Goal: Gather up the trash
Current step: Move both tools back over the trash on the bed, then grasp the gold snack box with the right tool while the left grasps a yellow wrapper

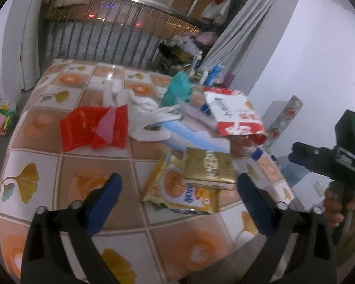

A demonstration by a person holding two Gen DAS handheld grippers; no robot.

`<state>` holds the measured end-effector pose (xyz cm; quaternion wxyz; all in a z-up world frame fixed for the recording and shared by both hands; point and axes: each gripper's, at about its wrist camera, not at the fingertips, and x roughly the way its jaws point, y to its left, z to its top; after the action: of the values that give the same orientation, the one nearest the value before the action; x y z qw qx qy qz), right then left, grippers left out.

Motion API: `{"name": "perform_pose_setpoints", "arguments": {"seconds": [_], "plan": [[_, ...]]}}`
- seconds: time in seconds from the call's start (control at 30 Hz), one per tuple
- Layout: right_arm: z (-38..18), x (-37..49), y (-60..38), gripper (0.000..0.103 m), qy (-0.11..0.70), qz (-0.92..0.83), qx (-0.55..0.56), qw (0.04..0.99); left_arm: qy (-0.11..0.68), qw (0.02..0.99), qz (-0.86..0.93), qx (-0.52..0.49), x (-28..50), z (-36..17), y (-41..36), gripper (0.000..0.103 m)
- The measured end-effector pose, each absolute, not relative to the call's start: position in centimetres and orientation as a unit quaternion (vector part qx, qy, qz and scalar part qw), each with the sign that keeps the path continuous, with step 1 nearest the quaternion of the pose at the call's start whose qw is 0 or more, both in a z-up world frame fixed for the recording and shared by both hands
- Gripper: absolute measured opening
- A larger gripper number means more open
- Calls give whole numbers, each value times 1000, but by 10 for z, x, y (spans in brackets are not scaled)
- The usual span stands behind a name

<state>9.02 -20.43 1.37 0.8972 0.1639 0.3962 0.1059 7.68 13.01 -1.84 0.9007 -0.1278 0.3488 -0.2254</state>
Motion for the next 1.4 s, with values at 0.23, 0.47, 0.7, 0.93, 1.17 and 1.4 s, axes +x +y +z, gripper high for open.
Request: {"name": "perform_pose_setpoints", "arguments": {"seconds": [0.23,0.47,0.7,0.93,1.17,1.4], "plan": [[11,100,-191,77,411,123,177,886,401,889,-203,-82,95,-41,113,66],[4,104,-181,74,418,141,178,880,420,887,-185,-49,96,-52,103,32],[-3,104,-169,70,429,171,190,867,429,879,-191,-86,94,-54,116,12],[-5,108,-133,69,442,219,134,859,434,880,-178,-77,77,-51,127,11],[-13,128,-81,77,451,273,44,848,438,880,-166,-76,72,-52,139,11],[-35,154,-35,80,466,286,-37,837,438,880,-166,-83,73,-53,141,11]]}}
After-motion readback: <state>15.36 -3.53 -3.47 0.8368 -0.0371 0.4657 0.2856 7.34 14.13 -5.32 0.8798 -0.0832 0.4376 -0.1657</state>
